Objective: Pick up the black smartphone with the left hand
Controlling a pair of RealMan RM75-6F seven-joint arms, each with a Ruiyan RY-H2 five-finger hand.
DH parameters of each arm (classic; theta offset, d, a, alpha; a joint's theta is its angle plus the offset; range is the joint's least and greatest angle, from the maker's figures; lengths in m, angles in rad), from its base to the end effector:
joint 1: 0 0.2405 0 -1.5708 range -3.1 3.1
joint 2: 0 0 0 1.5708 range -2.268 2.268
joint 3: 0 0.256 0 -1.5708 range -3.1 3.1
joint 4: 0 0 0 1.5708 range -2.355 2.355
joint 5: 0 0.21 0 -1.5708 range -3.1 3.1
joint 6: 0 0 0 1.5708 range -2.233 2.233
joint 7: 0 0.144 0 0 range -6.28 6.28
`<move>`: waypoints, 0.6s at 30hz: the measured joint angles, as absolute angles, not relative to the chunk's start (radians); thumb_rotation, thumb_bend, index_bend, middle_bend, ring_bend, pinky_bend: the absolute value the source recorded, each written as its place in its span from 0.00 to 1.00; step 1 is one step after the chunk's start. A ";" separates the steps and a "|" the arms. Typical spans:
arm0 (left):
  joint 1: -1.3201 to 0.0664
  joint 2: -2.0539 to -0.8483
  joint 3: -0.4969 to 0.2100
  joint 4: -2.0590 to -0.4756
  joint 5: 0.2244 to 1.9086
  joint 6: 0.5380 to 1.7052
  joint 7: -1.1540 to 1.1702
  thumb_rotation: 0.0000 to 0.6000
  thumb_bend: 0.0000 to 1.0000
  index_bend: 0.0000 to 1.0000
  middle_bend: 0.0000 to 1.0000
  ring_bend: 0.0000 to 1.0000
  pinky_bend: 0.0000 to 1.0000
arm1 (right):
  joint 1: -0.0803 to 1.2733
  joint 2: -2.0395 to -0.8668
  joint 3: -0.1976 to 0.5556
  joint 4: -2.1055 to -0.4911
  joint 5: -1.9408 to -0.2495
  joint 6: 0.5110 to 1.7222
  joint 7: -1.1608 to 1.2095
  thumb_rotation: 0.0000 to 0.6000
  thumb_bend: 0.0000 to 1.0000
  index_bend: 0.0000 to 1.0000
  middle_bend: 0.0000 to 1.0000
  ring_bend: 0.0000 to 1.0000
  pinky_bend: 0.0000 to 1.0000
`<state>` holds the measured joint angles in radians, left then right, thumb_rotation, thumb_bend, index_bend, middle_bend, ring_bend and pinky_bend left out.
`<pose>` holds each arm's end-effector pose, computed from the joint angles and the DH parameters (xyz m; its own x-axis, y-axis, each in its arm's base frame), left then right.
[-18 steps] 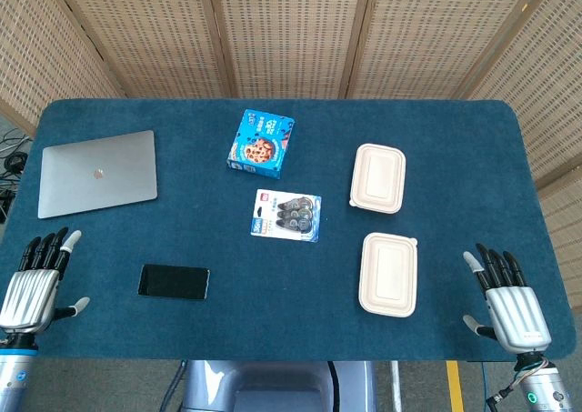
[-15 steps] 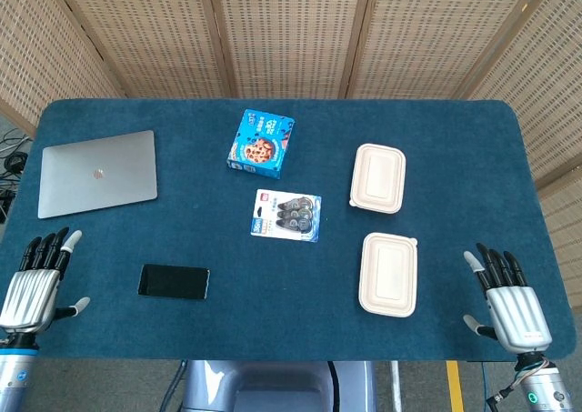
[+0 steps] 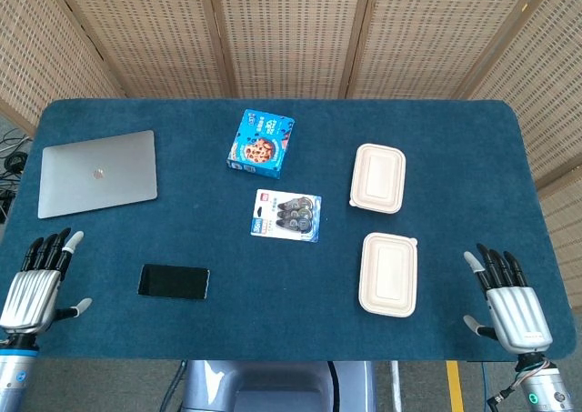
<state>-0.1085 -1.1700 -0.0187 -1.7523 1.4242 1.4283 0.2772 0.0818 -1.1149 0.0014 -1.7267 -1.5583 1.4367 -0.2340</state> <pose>-0.2876 0.1775 0.1224 0.4674 0.1067 0.8776 0.8822 0.0083 -0.4709 -0.2865 -0.1670 0.1349 0.5140 -0.0899 0.8531 -0.8573 -0.0891 0.5071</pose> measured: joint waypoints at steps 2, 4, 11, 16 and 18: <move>-0.108 -1.171 -0.018 -1.753 1.425 1.430 0.281 1.00 0.10 0.02 0.00 0.00 0.00 | 0.082 -1.114 0.002 -1.728 -1.558 1.437 -0.233 1.00 0.05 0.01 0.00 0.00 0.00; -0.108 -1.173 -0.017 -1.754 1.430 1.432 0.283 1.00 0.09 0.02 0.00 0.00 0.00 | 0.081 -1.114 0.002 -1.728 -1.560 1.440 -0.231 1.00 0.05 0.01 0.00 0.00 0.00; -0.111 -1.185 -0.014 -1.751 1.429 1.425 0.301 1.00 0.10 0.02 0.00 0.00 0.00 | 0.082 -1.113 0.004 -1.725 -1.554 1.436 -0.226 1.00 0.05 0.01 0.00 0.00 0.00; -0.114 -1.202 -0.003 -1.752 1.446 1.419 0.318 1.00 0.16 0.03 0.00 0.00 0.00 | 0.082 -1.112 0.004 -1.725 -1.552 1.435 -0.221 1.00 0.05 0.01 0.00 0.00 0.00; -0.116 -1.214 0.003 -1.750 1.452 1.413 0.329 1.00 0.18 0.03 0.00 0.00 0.00 | 0.083 -1.111 0.005 -1.725 -1.549 1.433 -0.217 1.00 0.05 0.01 0.00 0.00 0.00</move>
